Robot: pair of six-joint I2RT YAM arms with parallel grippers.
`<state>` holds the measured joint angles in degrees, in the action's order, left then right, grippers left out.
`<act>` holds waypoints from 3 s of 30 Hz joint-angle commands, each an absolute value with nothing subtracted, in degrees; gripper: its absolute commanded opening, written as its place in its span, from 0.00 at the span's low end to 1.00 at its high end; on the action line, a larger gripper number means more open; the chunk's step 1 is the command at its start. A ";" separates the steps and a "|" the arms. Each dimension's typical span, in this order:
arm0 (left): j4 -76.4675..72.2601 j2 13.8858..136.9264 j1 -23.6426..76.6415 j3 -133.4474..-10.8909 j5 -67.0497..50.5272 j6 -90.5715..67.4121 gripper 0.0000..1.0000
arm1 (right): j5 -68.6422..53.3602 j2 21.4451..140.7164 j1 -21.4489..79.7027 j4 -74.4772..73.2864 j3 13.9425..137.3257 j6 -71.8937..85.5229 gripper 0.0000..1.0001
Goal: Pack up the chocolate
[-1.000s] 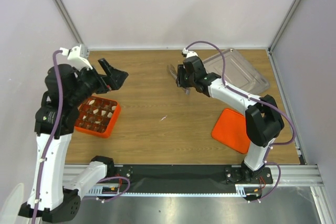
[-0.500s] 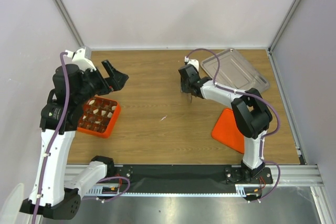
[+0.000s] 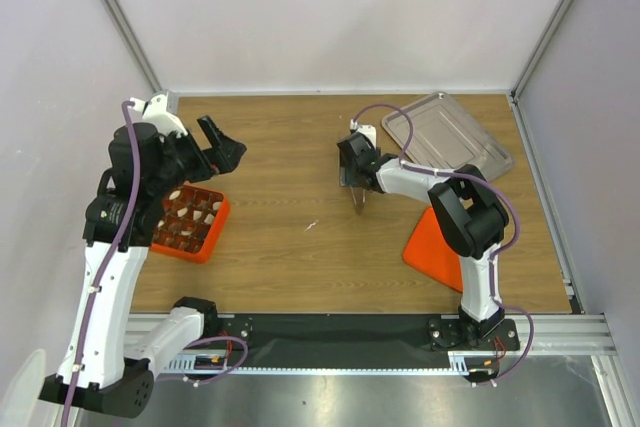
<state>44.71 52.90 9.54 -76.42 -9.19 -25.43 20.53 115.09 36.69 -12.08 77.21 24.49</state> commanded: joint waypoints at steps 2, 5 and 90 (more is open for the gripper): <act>42.54 53.08 9.14 -76.29 -8.96 -24.87 1.00 | 22.23 115.49 36.91 -10.63 78.49 25.93 0.66; 42.71 52.91 9.14 -76.46 -8.96 -24.70 1.00 | 23.63 114.88 36.83 -12.47 79.36 25.32 0.72; 13.84 57.82 8.26 -65.51 -53.24 -43.46 0.99 | -39.98 70.31 21.71 -3.10 75.75 54.22 0.00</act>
